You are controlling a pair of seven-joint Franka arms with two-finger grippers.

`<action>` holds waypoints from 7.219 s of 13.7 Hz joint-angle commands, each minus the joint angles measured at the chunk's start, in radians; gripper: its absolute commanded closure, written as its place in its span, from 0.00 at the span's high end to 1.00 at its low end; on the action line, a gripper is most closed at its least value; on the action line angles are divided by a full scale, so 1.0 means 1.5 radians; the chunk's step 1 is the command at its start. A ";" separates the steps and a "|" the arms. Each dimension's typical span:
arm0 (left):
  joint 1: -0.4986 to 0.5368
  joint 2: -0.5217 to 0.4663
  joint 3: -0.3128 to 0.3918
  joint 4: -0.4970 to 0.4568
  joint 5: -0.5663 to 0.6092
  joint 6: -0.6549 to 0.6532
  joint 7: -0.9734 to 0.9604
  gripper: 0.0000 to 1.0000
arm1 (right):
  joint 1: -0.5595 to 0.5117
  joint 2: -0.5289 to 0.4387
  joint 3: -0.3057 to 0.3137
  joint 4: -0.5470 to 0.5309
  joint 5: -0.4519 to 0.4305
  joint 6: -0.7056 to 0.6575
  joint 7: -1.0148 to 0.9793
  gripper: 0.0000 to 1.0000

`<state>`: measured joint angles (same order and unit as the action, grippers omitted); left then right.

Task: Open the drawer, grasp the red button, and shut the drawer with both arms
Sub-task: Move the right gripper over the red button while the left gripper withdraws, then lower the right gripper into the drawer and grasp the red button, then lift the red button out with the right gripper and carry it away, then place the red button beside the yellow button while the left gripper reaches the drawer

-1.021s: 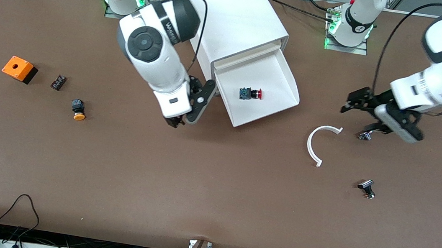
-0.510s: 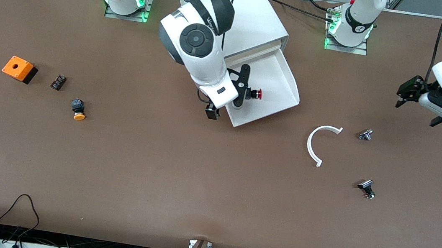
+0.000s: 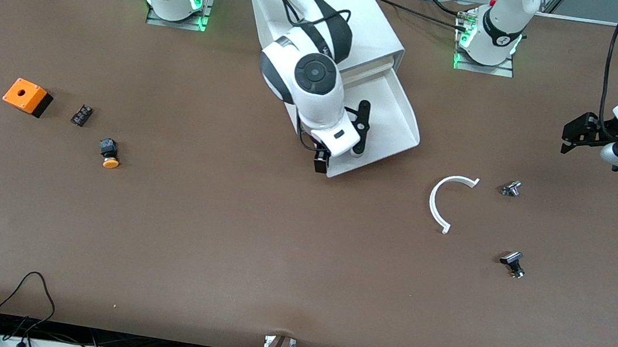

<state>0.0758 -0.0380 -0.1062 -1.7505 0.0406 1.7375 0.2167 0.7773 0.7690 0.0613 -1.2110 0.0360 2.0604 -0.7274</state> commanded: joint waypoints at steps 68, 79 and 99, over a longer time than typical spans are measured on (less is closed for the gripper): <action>-0.027 0.062 0.023 0.078 0.014 -0.042 -0.128 1.00 | -0.086 -0.114 -0.067 -0.009 0.020 -0.047 0.042 0.32; -0.038 0.142 0.015 0.158 0.037 -0.047 -0.104 1.00 | -0.099 -0.154 -0.233 -0.201 0.042 -0.021 0.336 0.32; -0.162 0.207 -0.139 -0.265 -0.033 0.520 -0.766 1.00 | -0.110 -0.233 -0.319 -0.691 0.022 0.361 0.519 0.84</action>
<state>-0.1510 0.2750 -0.2954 -2.1341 -0.0027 2.5012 -0.8537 0.6166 0.4558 -0.4196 -2.2026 0.0778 2.5886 0.0316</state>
